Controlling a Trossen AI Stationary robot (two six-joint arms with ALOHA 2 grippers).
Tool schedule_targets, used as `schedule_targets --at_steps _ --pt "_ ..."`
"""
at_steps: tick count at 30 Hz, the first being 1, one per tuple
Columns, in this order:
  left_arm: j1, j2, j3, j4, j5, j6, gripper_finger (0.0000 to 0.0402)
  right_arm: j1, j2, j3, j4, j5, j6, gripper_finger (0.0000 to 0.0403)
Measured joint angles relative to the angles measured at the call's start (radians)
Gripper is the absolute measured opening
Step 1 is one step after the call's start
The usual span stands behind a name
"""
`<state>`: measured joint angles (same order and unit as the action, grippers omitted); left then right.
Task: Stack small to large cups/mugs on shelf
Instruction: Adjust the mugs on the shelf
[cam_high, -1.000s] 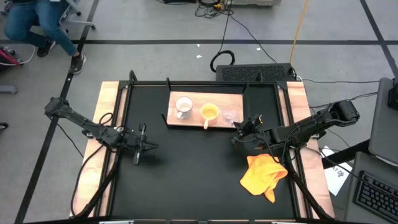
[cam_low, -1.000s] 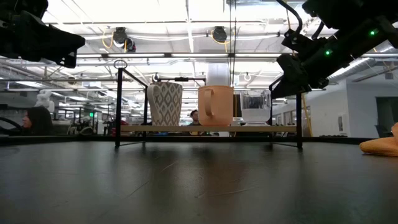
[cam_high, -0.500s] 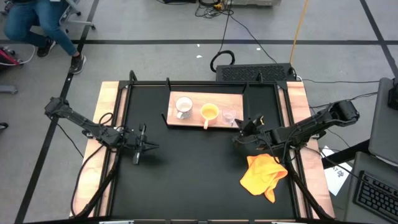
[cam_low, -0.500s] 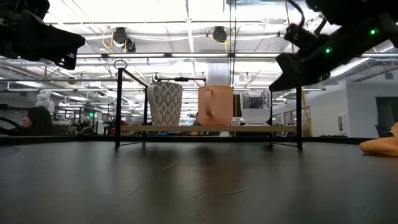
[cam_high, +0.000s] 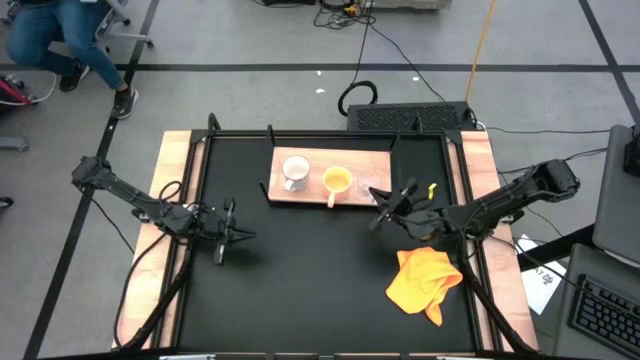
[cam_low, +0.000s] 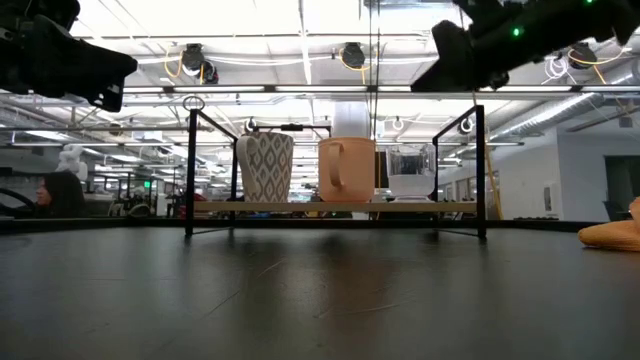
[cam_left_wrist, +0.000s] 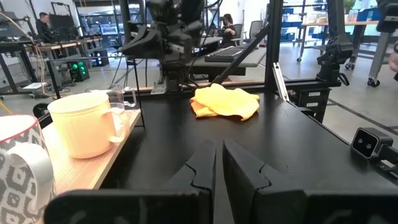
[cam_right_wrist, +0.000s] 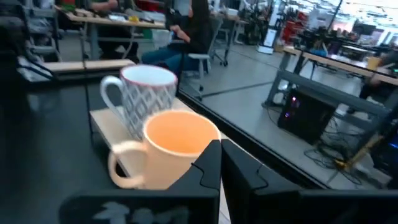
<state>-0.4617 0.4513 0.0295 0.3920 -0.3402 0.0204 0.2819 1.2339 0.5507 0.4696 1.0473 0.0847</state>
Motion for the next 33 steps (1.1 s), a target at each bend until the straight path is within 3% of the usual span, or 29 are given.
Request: schedule_targets --at_steps 2,8,25,33 --pt "0.0 0.0 0.0 0.0 -0.001 0.0 0.0033 0.013 0.0 0.015 0.002 -0.009 -0.003 0.0" --pt "0.0 0.0 0.0 0.001 -0.001 0.022 0.0033 0.022 0.032 0.046 0.03 -0.188 0.036 0.0" --pt "0.0 0.0 0.0 0.002 -0.001 0.021 0.0033 0.026 0.371 0.28 0.075 -0.214 0.023 0.0" --pt "0.0 0.0 0.0 0.0 0.0 0.026 0.0033 0.0 0.473 0.316 0.082 -0.215 0.056 0.0"
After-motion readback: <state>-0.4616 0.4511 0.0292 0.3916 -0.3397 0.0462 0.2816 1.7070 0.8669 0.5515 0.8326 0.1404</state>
